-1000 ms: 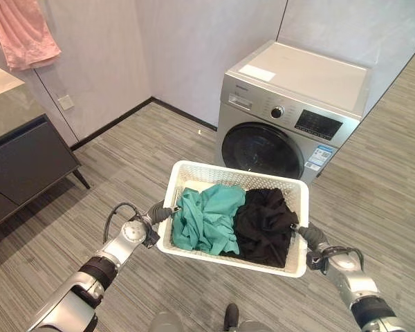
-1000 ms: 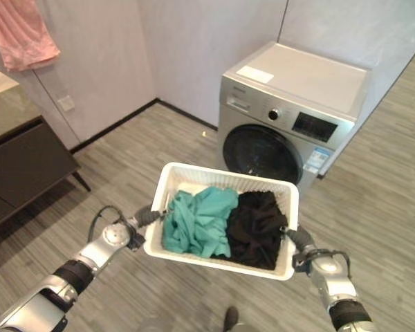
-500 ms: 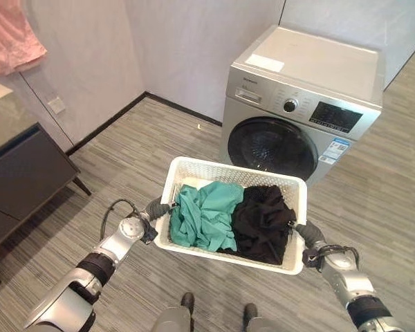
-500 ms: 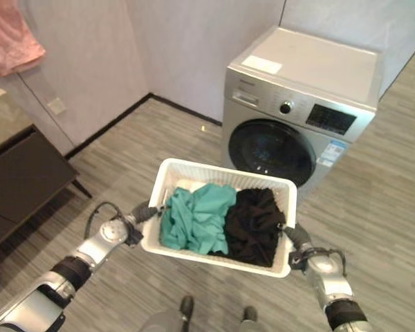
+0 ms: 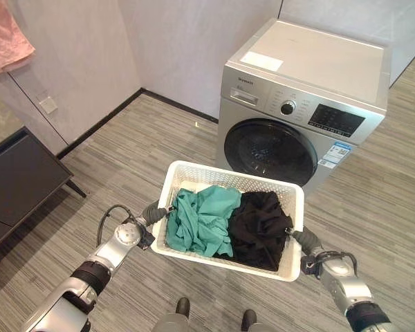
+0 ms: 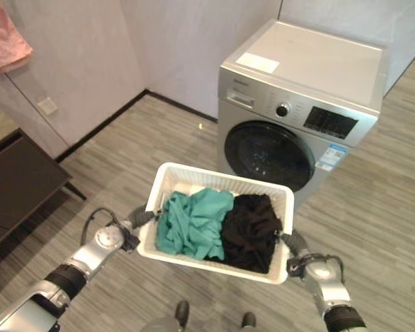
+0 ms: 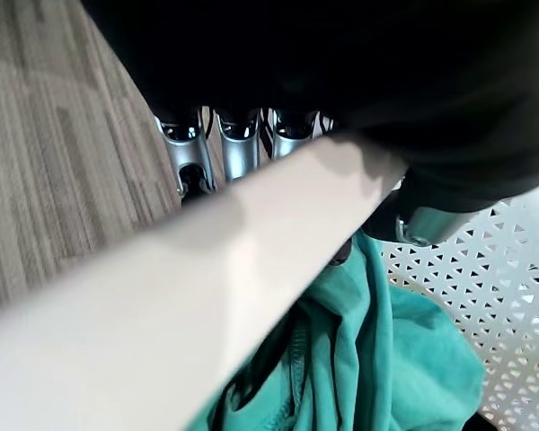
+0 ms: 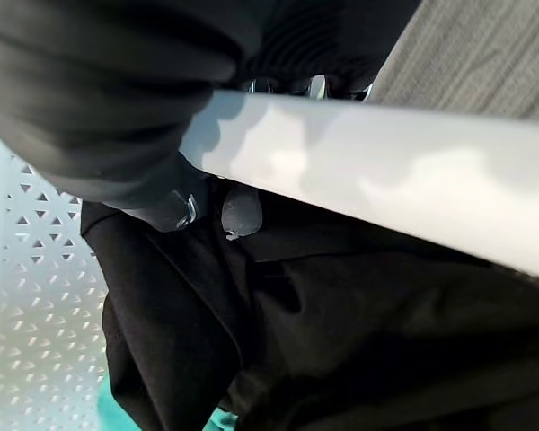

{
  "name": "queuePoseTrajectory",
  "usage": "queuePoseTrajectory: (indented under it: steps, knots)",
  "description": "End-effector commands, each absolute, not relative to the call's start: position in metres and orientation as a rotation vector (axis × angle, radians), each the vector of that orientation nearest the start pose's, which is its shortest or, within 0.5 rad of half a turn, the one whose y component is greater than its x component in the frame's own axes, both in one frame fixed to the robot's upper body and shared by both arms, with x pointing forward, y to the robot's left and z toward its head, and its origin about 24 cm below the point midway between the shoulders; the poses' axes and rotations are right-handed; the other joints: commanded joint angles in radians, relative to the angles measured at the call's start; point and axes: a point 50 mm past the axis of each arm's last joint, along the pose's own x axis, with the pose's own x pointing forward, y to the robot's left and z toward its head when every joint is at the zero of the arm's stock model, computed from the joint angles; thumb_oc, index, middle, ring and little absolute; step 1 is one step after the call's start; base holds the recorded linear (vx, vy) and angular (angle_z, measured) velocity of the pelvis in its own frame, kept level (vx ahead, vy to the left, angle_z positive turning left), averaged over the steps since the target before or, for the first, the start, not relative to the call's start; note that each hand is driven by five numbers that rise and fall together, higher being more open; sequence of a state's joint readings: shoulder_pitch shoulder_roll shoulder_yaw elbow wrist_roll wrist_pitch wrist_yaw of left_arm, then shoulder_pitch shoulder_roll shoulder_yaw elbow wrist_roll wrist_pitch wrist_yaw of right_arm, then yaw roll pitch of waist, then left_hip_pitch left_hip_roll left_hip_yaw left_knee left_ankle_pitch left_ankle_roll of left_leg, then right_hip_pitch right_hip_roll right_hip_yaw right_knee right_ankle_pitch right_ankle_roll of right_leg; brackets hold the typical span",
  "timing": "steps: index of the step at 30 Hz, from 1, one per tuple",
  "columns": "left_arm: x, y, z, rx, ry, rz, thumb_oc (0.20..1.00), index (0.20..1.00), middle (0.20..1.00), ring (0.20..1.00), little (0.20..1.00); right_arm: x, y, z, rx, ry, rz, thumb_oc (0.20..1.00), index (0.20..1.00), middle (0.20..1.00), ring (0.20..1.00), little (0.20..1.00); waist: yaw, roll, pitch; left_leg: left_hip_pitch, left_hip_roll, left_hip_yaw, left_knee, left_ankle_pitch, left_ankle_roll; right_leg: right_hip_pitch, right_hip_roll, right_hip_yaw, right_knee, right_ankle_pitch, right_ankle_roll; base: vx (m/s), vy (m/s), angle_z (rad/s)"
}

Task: Grab the laundry basket,head to the washer,open it,put in the laundry and shut it.

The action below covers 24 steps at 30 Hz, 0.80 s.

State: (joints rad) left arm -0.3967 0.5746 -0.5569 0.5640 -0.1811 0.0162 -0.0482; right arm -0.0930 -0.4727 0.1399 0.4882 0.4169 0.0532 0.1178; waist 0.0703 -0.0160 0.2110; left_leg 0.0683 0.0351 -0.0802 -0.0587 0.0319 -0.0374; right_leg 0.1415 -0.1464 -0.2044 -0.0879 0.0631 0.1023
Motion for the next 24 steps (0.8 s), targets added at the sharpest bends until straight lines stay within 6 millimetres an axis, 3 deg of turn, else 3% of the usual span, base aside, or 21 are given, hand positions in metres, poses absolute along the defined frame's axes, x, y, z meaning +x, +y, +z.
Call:
queuePoseTrajectory:
  steps: [1,10,11,16,22,24]
  knots:
    - [0.335,0.219,0.057,0.539,0.148,-0.175,0.2,0.2,0.2,0.2,0.2,0.24,-0.294,-0.002,-0.147,0.361,-0.069,0.2,0.2,0.2,0.2,0.2,0.019,-0.002,-0.097,-0.058,0.003,-0.033,0.043,-0.043,0.001,-0.014,-0.04,-0.012,0.088,-0.08,0.044,0.04,-0.038,0.03]
    - [0.329,0.225,0.053,0.521,0.163,-0.156,0.2,0.2,0.2,0.2,0.2,0.233,-0.292,-0.008,-0.147,0.382,-0.063,0.2,0.2,0.2,0.2,0.2,0.028,-0.004,-0.103,-0.039,0.011,-0.039,0.032,-0.048,-0.005,0.007,-0.032,-0.023,0.077,-0.095,0.04,0.04,-0.022,0.03]
    - [0.242,0.203,-0.043,0.219,0.425,-0.055,0.2,0.2,0.2,0.2,0.2,0.222,-0.244,-0.068,-0.273,0.652,0.076,0.2,0.2,0.2,0.2,0.2,-0.03,0.049,-0.094,-0.047,0.055,0.247,0.01,-0.033,-0.018,-0.057,-0.016,-0.097,0.001,-0.075,-0.004,0.02,-0.005,-0.07]
    - [0.237,0.203,-0.049,0.222,0.452,-0.06,0.2,0.2,0.2,0.2,0.2,0.222,-0.247,-0.067,-0.274,0.644,0.057,0.2,0.2,0.2,0.2,0.2,-0.033,0.052,-0.089,-0.035,0.058,0.243,-0.011,-0.024,-0.02,-0.054,-0.011,-0.098,0.001,-0.078,-0.004,0.01,-0.022,-0.1]
    - [0.238,0.212,-0.044,0.227,0.433,-0.022,0.2,0.2,0.2,0.2,0.2,0.236,-0.252,-0.034,-0.264,0.479,0.034,0.2,0.2,0.2,0.2,0.2,-0.048,0.049,-0.08,-0.032,0.076,0.244,-0.016,-0.013,-0.033,-0.053,0.011,-0.083,0.001,-0.087,-0.012,0.02,-0.086,0.12]
    - [0.243,0.216,-0.036,0.215,0.399,-0.006,0.2,0.2,0.2,0.2,0.2,0.239,-0.262,-0.01,-0.295,0.378,0.016,0.2,0.2,0.2,0.2,0.2,-0.062,0.037,-0.064,-0.051,0.104,0.237,0.047,-0.024,-0.042,-0.063,0.036,-0.056,0.031,-0.11,-0.035,0.01,-0.171,0.04]
